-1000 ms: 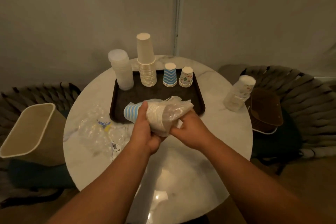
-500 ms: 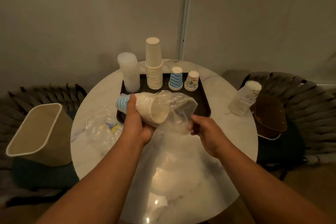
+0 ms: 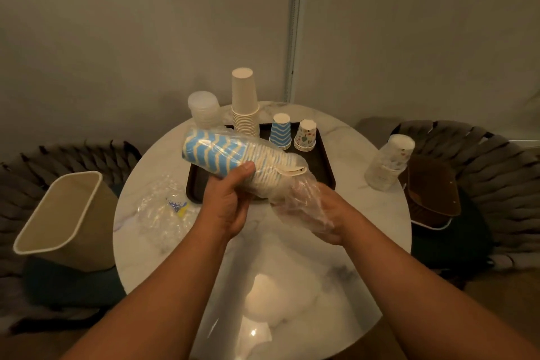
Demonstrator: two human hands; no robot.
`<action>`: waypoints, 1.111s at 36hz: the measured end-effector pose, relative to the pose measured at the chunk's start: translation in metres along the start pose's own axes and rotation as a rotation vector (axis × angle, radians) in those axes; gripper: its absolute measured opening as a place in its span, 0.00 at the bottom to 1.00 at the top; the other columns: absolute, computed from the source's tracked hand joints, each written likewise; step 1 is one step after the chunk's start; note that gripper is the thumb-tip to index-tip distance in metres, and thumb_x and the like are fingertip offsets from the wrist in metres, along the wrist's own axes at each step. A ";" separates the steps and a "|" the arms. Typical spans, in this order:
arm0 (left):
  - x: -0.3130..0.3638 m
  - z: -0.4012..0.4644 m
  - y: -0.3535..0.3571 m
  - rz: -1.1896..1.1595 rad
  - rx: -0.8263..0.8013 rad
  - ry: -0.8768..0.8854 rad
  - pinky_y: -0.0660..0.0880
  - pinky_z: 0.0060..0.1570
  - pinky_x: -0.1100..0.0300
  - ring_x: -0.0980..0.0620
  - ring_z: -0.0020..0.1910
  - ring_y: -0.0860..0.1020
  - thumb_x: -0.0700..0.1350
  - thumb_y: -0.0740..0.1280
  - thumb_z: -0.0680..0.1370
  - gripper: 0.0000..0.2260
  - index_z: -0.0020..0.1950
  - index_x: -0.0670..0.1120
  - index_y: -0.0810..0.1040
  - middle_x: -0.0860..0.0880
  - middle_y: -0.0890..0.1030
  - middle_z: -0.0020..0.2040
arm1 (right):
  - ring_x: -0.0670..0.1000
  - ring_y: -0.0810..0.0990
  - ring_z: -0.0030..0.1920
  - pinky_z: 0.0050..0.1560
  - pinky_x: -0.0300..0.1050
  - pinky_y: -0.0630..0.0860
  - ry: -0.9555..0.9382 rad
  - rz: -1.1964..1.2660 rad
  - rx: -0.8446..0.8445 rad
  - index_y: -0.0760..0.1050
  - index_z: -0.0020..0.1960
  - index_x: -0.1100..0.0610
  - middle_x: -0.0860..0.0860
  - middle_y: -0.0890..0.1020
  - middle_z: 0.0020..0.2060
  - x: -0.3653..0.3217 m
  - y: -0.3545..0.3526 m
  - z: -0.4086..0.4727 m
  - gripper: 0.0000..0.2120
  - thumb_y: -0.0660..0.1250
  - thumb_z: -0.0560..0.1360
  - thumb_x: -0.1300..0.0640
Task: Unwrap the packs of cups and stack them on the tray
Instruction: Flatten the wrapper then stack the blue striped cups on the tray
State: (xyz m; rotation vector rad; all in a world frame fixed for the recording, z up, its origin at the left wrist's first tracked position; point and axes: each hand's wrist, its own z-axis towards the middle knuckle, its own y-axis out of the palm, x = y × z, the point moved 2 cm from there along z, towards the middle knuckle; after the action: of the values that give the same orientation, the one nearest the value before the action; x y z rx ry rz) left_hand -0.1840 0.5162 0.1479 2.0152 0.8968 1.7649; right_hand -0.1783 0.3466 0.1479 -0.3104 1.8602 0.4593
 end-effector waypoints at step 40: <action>0.033 0.008 0.027 0.771 0.384 0.624 0.73 0.45 0.59 0.60 0.37 0.73 0.53 0.66 0.79 0.09 0.42 0.52 0.72 0.56 0.75 0.38 | 0.55 0.84 0.47 0.44 0.49 0.82 -0.108 0.739 0.170 0.84 0.52 0.56 0.56 0.85 0.50 0.047 -0.040 -0.019 0.33 0.85 0.48 0.49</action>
State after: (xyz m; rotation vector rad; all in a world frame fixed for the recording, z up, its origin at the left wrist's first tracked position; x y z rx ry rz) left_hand -0.1684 0.5181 0.1889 2.2589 0.6807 2.9519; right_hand -0.1926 0.3023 0.1025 0.5300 1.8515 0.7867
